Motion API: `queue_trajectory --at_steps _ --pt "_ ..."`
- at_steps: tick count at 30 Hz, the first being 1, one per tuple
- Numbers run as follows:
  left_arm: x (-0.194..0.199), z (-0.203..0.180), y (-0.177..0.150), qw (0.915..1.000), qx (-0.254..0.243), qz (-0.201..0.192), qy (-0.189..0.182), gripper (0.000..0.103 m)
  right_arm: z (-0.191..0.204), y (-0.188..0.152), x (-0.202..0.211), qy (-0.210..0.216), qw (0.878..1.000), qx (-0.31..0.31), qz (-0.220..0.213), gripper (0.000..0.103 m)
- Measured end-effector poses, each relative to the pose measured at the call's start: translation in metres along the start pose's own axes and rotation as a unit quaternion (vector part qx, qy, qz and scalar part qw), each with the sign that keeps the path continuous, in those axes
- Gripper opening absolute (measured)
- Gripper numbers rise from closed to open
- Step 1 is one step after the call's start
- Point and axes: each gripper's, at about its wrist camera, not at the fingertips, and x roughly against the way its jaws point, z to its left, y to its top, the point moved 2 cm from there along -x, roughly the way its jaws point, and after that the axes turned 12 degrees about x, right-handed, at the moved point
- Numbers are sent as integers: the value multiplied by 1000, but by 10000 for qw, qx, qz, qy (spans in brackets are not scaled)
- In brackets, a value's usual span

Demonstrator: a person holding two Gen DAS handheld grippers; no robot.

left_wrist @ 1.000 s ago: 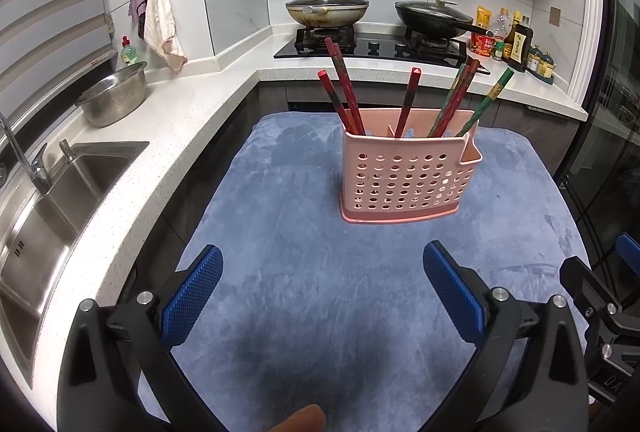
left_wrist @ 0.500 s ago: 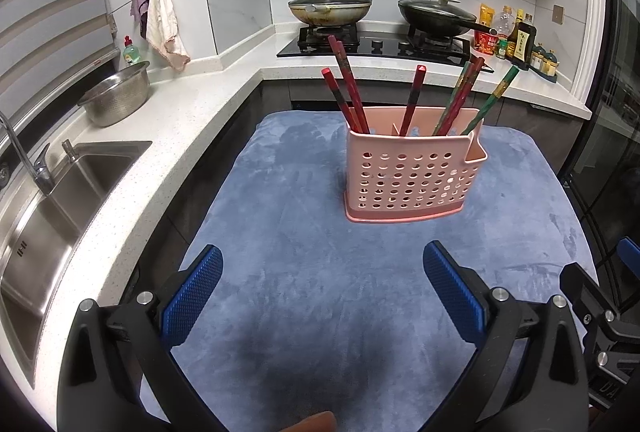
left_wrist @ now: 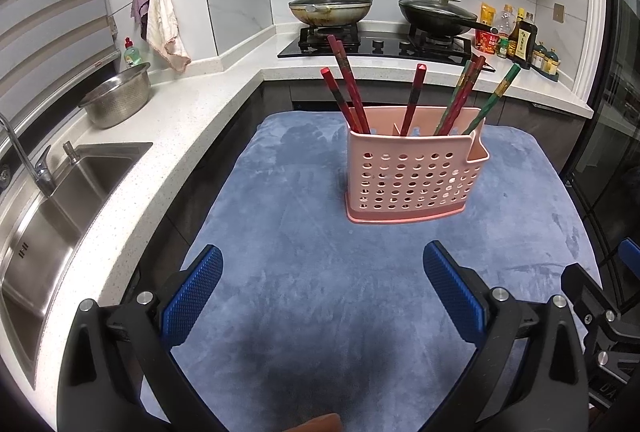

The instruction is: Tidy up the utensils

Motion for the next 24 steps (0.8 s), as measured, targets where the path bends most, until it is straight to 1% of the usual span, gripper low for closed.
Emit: queue_trajectory --at_steps 8,16,24 --pt "-2 0 0 10000 2 2 8 96 -2 -2 -2 -5 10000 -9 22 96" --pt "-4 4 -2 9999 104 -27 133 96 0 -5 -4 1 10000 -7 44 96" --pt "-4 3 -3 9999 48 -45 127 96 3 -5 -5 -2 10000 -5 64 96"
